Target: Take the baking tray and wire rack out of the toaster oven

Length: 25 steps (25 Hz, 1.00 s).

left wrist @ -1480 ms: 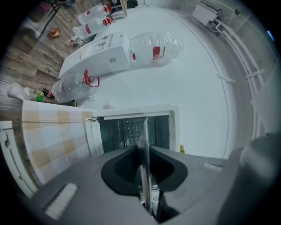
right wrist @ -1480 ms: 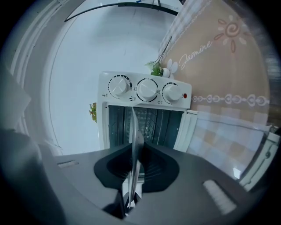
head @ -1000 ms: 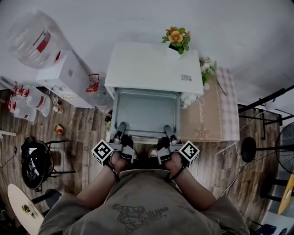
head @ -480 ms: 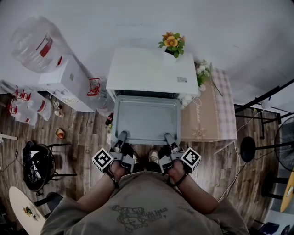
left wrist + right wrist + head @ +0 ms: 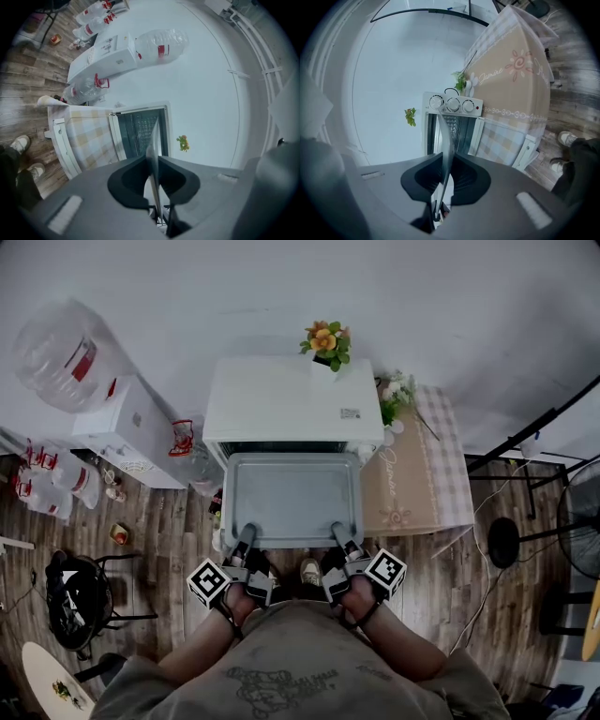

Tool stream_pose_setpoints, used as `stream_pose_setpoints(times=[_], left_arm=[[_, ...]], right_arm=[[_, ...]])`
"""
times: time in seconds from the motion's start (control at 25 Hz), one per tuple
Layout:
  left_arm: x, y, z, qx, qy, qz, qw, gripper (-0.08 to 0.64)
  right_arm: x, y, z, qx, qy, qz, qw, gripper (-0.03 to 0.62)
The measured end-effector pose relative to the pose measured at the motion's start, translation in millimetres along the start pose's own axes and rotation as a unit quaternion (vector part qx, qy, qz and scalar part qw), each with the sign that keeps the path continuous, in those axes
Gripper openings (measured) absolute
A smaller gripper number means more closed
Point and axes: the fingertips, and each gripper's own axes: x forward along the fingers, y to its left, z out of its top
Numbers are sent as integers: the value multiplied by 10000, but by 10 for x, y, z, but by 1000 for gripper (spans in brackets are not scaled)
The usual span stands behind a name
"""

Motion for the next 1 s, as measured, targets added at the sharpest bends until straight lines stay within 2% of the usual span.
stream_pose_setpoints(times=[0.24, 0.52, 0.68, 0.88, 1.0], left_arm=[[139, 12, -300, -77, 425, 29, 9991, 37], [320, 88, -756, -10, 1226, 98, 9924, 40], [510, 33, -1057, -86, 1743, 34, 9846, 40], [658, 104, -1425, 183, 2394, 157, 9706, 41], [708, 95, -1633, 159, 2644, 154, 9641, 40]], right_arm=[[-242, -120, 189, 110, -237, -125, 9996, 52], [-648, -275, 485, 250, -832, -321, 9957, 52], [-876, -299, 680, 346, -1316, -336, 9901, 51], [-1204, -366, 917, 433, -1843, -365, 9812, 51], [-1383, -395, 1011, 469, -2108, -360, 9757, 52]])
